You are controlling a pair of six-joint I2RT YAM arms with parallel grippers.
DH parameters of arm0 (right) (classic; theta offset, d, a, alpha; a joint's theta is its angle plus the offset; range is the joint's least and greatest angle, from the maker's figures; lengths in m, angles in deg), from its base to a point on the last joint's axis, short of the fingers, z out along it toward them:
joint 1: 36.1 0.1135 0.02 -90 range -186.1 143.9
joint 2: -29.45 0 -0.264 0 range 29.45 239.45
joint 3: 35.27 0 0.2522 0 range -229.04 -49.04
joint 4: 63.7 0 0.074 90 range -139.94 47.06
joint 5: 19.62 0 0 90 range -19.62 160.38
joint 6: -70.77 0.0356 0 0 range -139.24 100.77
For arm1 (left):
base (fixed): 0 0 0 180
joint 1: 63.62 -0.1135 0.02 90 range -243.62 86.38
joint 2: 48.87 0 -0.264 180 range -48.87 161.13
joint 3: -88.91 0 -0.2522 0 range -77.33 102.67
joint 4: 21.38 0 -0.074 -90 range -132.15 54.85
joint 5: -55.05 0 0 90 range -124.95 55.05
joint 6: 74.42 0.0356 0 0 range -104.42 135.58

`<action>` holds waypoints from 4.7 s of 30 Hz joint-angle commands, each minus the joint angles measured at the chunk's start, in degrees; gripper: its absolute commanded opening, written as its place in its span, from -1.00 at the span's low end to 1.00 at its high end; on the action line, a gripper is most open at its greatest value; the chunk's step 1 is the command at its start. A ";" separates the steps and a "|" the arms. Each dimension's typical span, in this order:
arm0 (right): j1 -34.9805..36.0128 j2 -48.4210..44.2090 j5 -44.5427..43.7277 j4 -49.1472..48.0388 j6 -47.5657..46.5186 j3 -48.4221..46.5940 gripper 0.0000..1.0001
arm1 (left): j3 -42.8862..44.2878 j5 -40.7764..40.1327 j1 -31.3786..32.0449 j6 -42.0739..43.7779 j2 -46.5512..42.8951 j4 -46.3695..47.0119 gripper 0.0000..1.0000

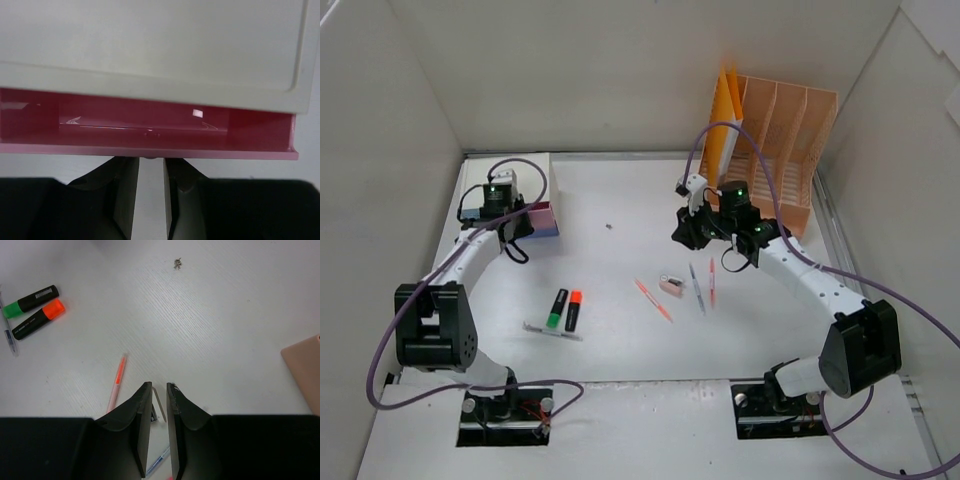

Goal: Organize the desk

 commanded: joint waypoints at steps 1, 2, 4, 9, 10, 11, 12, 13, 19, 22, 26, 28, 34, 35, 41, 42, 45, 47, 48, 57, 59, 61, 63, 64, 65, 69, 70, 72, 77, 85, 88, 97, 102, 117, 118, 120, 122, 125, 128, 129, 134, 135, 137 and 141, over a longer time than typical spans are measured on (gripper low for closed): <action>0.08 -1.37 -0.36 -2.64 -1.07 -0.13 -0.66 | -2.93 0.42 2.05 -0.86 -6.99 2.98 -1.00; 0.25 -1.46 -0.36 -2.55 -1.07 0.04 -0.62 | -5.38 0.34 2.76 -1.56 -8.05 3.42 -1.00; 0.25 -1.46 -0.18 -2.64 -1.25 0.31 -0.57 | -8.20 -0.01 3.63 -2.09 -10.68 3.77 -1.00; 0.16 -1.28 0.08 -2.64 -1.51 0.66 -0.36 | -10.59 -1.24 5.40 -3.85 -14.03 2.55 -1.00; -0.10 -1.28 0.08 -2.64 -1.51 0.66 -0.34 | -11.12 -1.77 5.40 -4.02 -14.47 2.19 -1.00; 0.16 -1.37 0.26 -2.64 -1.51 0.66 -0.23 | -11.38 -1.86 5.40 -4.20 -14.74 2.28 -1.00; 0.16 -1.46 0.34 -2.55 -1.51 0.57 -0.15 | -11.38 -2.04 5.40 -4.37 -14.91 2.02 -0.90; 0.16 -1.28 0.52 -2.55 -1.60 0.57 -0.05 | -10.95 -2.47 5.40 -4.55 -14.92 1.32 -0.74; 0.25 -1.28 2.45 -2.03 -2.91 0.84 0.57 | -9.63 -2.92 5.92 -5.34 -16.84 -0.36 0.54; 0.51 -1.19 3.68 0.68 -5.63 0.75 0.65 | -9.71 -2.92 5.93 -5.25 -20.09 -1.94 0.67; 2.18 1.35 2.37 7.81 -11.25 -1.00 0.50 | -10.42 -2.92 5.93 -4.73 -26.23 -4.39 0.69; 2.71 3.37 0.45 10.70 -14.06 -1.36 0.20 | -11.03 -2.04 5.93 -4.64 -28.79 -6.24 0.69; 6.40 8.03 -6.15 12.56 -18.21 -1.53 -0.01 | -14.98 0.60 5.93 -7.70 -42.66 -11.51 0.03; 7.79 8.91 -6.94 12.83 -18.38 -1.88 0.13 | -15.51 0.60 5.93 -8.32 -44.26 -13.09 0.02; 11.32 16.72 -11.60 12.83 -17.77 -6.01 0.43 | -19.20 -0.19 5.93 -12.37 -53.40 -18.36 0.72; 11.59 17.61 -12.22 12.92 -17.42 -6.80 0.43 | -19.47 -0.37 5.93 -12.55 -54.20 -18.90 0.72; 13.43 20.60 -15.63 12.83 -16.37 -7.86 0.40 | -20.17 -0.98 5.93 -13.25 -56.57 -20.66 0.74; 14.31 22.44 -19.49 12.57 -15.05 -8.30 0.34 | -20.44 -1.07 5.93 -13.69 -57.98 -21.62 0.74; 14.49 23.06 -20.39 12.65 -14.70 -8.83 0.32 | -20.61 -1.16 5.93 -13.87 -58.50 -21.89 0.74; 14.66 23.51 -24.97 12.83 -15.48 -7.69 -0.12 | -22.46 -0.81 5.93 -15.27 -60.53 -22.42 0.74; 14.66 23.33 -25.23 12.83 -16.18 -7.08 -0.27 | -23.07 -0.46 5.93 -15.62 -60.62 -22.24 0.74; 14.58 22.63 -24.27 13.00 -17.06 -6.55 -0.38 | -23.69 -0.28 5.93 -15.97 -60.80 -22.07 0.74; 14.66 21.75 -22.69 13.27 -18.38 -6.46 -0.59 | -23.86 0.07 5.93 -16.15 -61.06 -21.98 0.74; 14.66 20.88 -21.81 13.53 -18.99 -6.89 -0.65 | -23.95 0.07 5.93 -16.24 -61.15 -21.89 0.74; 14.66 20.35 -20.15 14.75 -20.83 -7.51 -0.76 | -23.95 0.25 5.93 -16.33 -61.15 -21.89 0.74; 15.45 17.71 -15.31 18.45 -26.55 -15.84 -0.87 | -23.87 0.42 5.93 -16.33 -61.58 -21.98 0.74; 16.06 17.18 -14.08 18.89 -27.69 -17.69 -0.88 | -23.95 0.51 5.93 -16.33 -61.76 -22.07 0.73; 17.55 17.09 -10.74 19.33 -30.07 -23.84 -0.90 | -24.30 0.16 5.93 -16.76 -62.46 -22.07 0.73; 22.83 23.58 -2.65 19.16 -28.24 -42.78 -0.89 | -26.06 -0.81 5.93 -20.19 -65.53 -22.59 0.72; 29.87 47.40 -7.37 12.59 -11.29 -78.05 -0.88 | -28.17 -2.30 5.93 -23.01 -71.25 -25.23 0.71; 31.19 51.01 -10.20 5.90 -8.99 -79.67 -0.89 | -28.08 -2.74 5.93 -23.53 -73.18 -25.76 0.72; 32.07 54.27 -15.92 -3.34 -6.87 -76.51 -0.90 | -27.29 -2.04 5.93 -23.10 -72.66 -26.37 0.72; 31.89 50.76 -10.83 -6.40 -6.61 -72.66 -0.94 | -27.29 -1.77 5.93 -22.92 -72.48 -26.20 0.72; 31.01 50.22 -19.87 -25.75 -9.15 -63.40 -1.00 | -27.56 -1.25 5.93 -22.74 -72.57 -25.85 0.72; 31.10 50.57 -20.22 -26.28 -9.24 -63.32 -1.00 | -27.56 -1.16 5.93 -22.74 -72.40 -25.85 0.72; 30.31 50.75 -19.87 -27.16 -8.72 -62.97 -1.00 | -27.56 -1.07 5.93 -22.74 -72.22 -25.85 0.72; 30.40 50.84 -19.69 -26.55 -9.06 -62.97 -1.00 | -27.56 -0.98 5.93 -22.66 -72.22 -25.93 0.72; 30.14 51.01 -19.25 -26.11 -10.90 -61.49 -0.98 | -27.82 -0.98 5.93 -22.83 -71.96 -25.58 0.72; 29.96 51.36 -18.90 -26.19 -11.62 -59.73 -0.94 | -27.64 -0.90 5.93 -22.74 -71.35 -25.50 0.72; 29.70 51.37 -18.82 -26.37 -11.88 -59.28 -0.93 | -27.47 -0.81 5.93 -22.83 -71.25 -25.58 0.72; 29.52 51.89 -18.90 -26.63 -12.41 -58.14 -0.73 | -27.12 -0.81 5.93 -22.83 -70.99 -25.76 0.72; 29.60 51.98 -18.90 -26.55 -12.41 -58.14 -0.57 | -27.12 -0.63 5.93 -22.83 -70.99 -25.67 0.72; 29.52 52.07 -18.46 -26.02 -12.41 -58.23 -0.35 | -27.12 -0.63 5.93 -22.74 -70.73 -25.67 0.72; 29.43 51.28 -18.46 -26.10 -11.36 -57.70 0.23 | -27.20 -0.46 5.93 -22.66 -70.03 -24.80 0.73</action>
